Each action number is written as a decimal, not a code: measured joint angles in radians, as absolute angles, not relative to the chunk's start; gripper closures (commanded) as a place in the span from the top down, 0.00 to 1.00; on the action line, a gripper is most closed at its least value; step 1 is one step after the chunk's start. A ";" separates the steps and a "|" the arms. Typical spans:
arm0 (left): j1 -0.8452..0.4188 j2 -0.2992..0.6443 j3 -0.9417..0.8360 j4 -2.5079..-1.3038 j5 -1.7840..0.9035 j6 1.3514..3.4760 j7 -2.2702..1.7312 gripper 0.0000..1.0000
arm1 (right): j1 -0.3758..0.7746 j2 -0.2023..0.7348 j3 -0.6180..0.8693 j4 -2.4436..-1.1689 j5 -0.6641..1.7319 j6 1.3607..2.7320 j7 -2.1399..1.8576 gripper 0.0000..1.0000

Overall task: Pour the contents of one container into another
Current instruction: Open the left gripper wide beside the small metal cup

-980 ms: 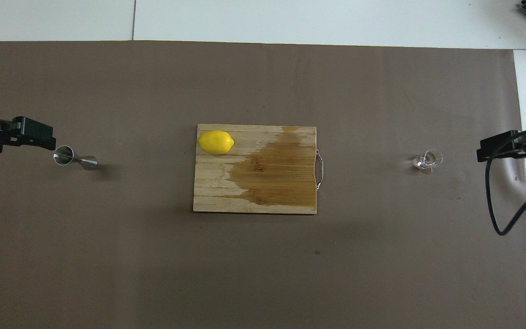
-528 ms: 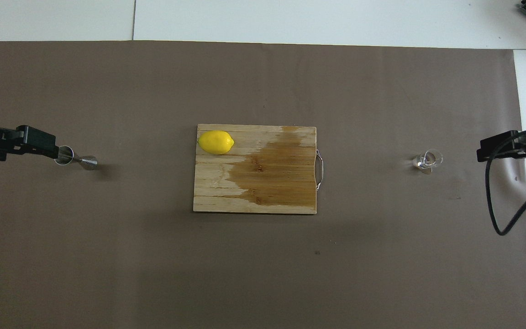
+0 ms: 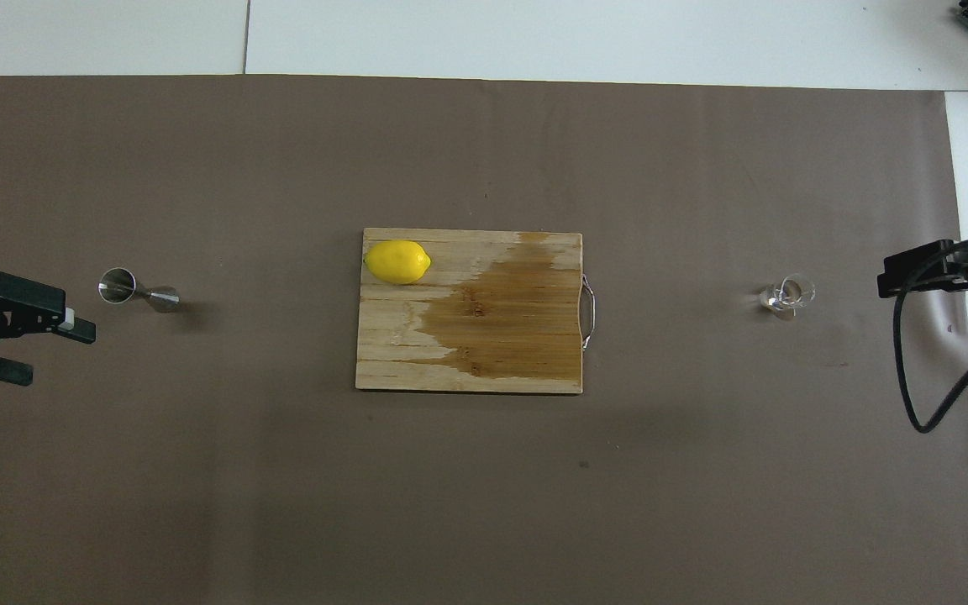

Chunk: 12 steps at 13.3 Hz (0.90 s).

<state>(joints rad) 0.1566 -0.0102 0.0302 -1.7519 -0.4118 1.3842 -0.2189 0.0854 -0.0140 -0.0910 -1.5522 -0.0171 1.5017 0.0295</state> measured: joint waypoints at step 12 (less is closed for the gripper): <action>0.353 0.201 0.024 -1.655 -0.799 1.215 -0.779 1.00 | 0.084 -0.014 -0.095 -1.553 -0.017 1.502 0.028 1.00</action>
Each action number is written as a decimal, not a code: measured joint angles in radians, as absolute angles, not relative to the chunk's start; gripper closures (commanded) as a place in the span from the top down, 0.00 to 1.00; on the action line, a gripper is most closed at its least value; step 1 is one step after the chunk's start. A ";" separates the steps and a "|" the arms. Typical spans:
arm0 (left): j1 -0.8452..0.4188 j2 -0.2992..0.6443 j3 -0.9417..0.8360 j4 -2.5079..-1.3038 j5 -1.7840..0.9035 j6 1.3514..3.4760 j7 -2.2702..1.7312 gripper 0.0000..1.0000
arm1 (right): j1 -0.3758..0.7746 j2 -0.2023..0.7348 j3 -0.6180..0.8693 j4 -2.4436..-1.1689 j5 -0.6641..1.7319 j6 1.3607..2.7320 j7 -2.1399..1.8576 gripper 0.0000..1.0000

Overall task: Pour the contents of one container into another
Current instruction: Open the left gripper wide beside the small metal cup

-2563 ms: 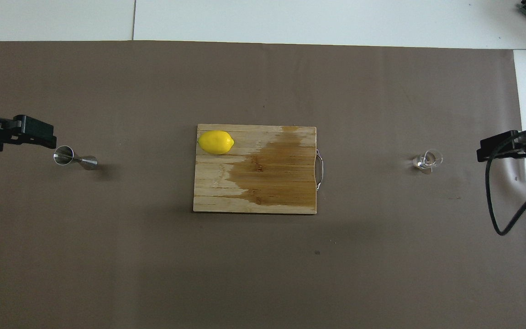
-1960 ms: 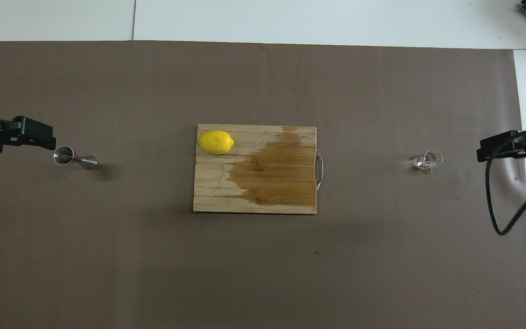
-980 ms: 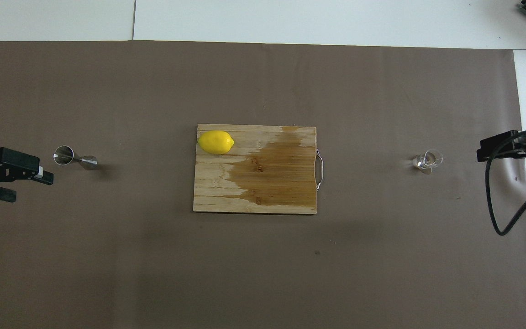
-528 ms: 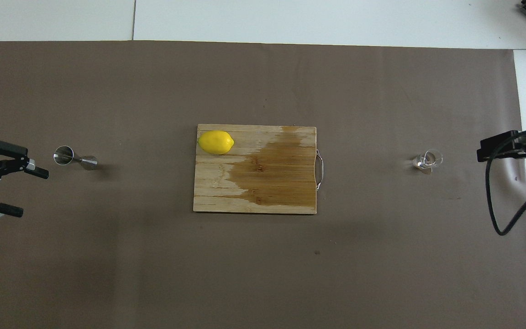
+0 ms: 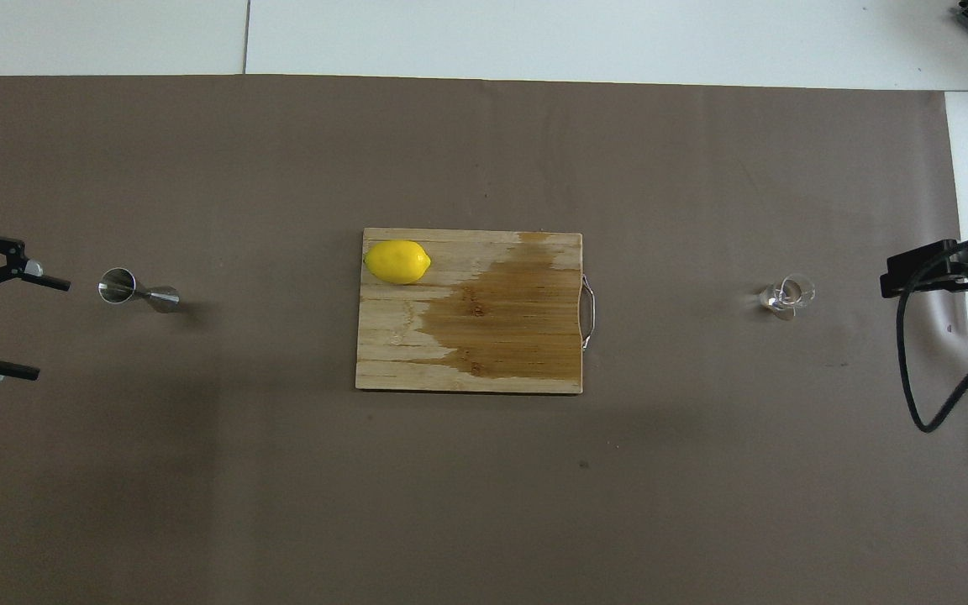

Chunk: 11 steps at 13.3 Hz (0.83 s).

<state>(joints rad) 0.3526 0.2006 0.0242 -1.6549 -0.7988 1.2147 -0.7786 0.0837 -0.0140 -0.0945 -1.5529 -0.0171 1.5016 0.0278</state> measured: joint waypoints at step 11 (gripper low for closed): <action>0.523 0.440 -0.040 -1.610 -1.081 1.207 -0.901 1.00 | 0.084 -0.014 -0.095 -1.553 -0.017 1.497 0.027 1.00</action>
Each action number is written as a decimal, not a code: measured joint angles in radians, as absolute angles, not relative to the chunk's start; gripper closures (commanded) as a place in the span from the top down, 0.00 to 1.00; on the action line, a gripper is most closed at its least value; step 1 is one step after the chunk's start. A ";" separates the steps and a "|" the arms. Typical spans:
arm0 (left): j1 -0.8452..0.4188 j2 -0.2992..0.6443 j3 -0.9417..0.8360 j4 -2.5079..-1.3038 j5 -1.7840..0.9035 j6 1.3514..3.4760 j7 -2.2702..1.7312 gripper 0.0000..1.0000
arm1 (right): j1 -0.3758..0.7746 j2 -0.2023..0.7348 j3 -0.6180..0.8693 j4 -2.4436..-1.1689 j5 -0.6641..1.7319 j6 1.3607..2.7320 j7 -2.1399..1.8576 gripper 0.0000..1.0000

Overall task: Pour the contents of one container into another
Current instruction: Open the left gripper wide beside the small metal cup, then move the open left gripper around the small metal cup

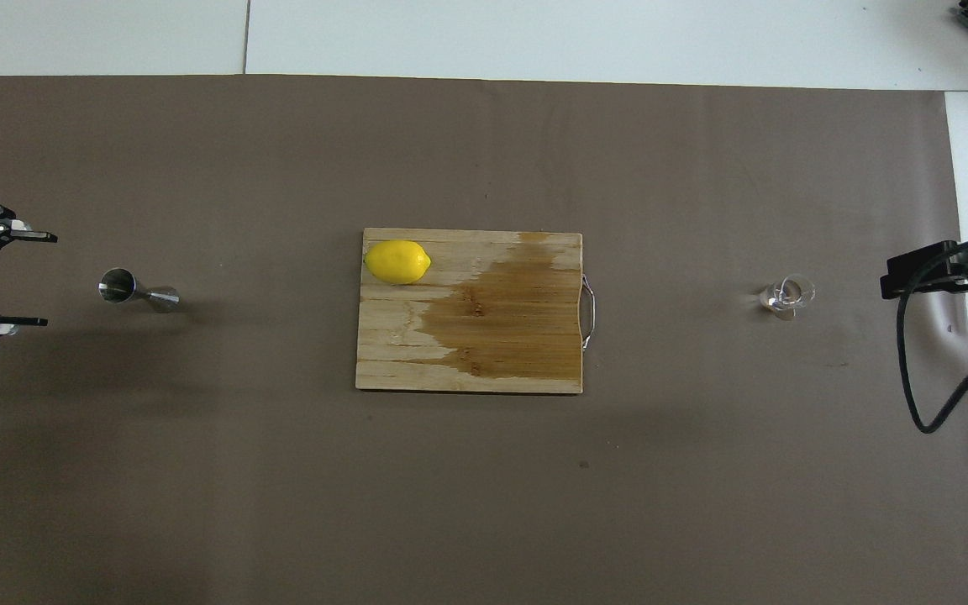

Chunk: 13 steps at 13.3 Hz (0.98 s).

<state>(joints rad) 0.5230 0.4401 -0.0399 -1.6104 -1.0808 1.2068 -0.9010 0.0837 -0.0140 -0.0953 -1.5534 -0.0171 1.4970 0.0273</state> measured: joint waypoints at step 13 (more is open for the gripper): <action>0.567 0.613 -0.054 -1.640 -1.162 1.236 -0.843 1.00 | 0.080 -0.014 -0.097 -1.555 -0.017 1.491 0.024 1.00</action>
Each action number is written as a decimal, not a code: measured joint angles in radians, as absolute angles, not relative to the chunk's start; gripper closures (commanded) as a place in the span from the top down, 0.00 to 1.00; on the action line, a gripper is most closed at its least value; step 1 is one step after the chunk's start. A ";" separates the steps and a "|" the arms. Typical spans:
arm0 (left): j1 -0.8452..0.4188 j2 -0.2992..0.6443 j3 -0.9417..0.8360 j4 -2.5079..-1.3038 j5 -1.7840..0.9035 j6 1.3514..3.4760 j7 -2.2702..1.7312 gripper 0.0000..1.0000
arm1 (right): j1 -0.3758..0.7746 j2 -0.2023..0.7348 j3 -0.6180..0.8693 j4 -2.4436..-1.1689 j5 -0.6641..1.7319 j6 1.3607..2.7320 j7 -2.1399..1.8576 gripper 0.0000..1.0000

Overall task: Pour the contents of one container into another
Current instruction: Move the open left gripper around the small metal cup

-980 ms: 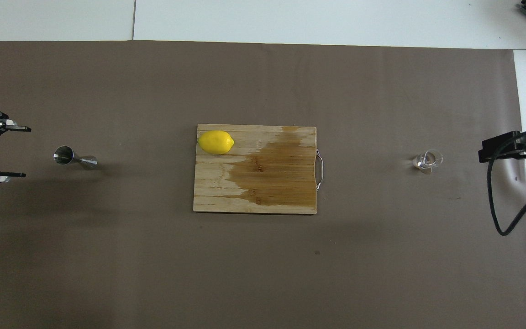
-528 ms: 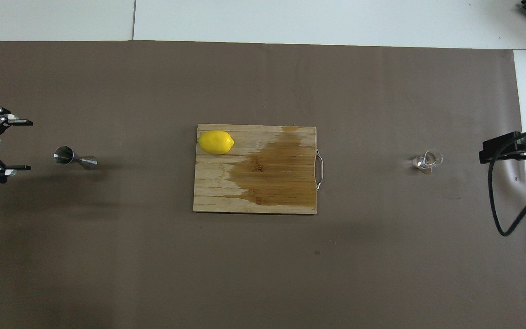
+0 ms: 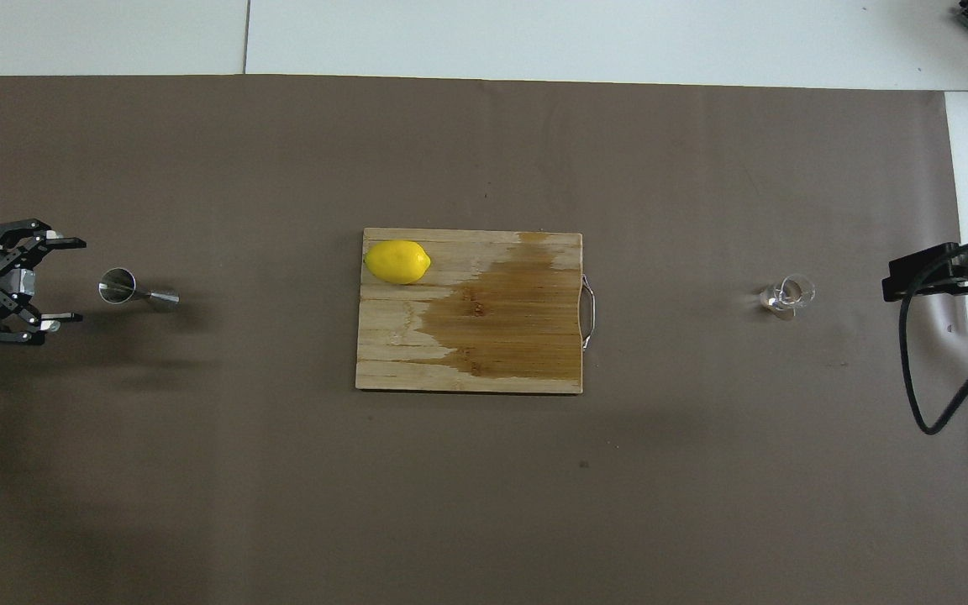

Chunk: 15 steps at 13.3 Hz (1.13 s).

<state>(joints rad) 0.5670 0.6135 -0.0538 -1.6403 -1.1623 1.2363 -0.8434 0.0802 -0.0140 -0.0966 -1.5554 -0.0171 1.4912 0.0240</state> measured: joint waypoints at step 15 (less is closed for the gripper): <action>0.567 0.694 -0.077 -1.642 -1.164 1.283 -0.723 1.00 | 0.075 -0.014 -0.097 -1.556 -0.017 1.490 0.013 1.00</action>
<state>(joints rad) 0.5671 0.6943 -0.0769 -1.6422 -1.1636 1.2834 -0.7234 0.0755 -0.0140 -0.0966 -1.5563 -0.0171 1.4899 0.0130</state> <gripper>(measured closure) 0.000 0.000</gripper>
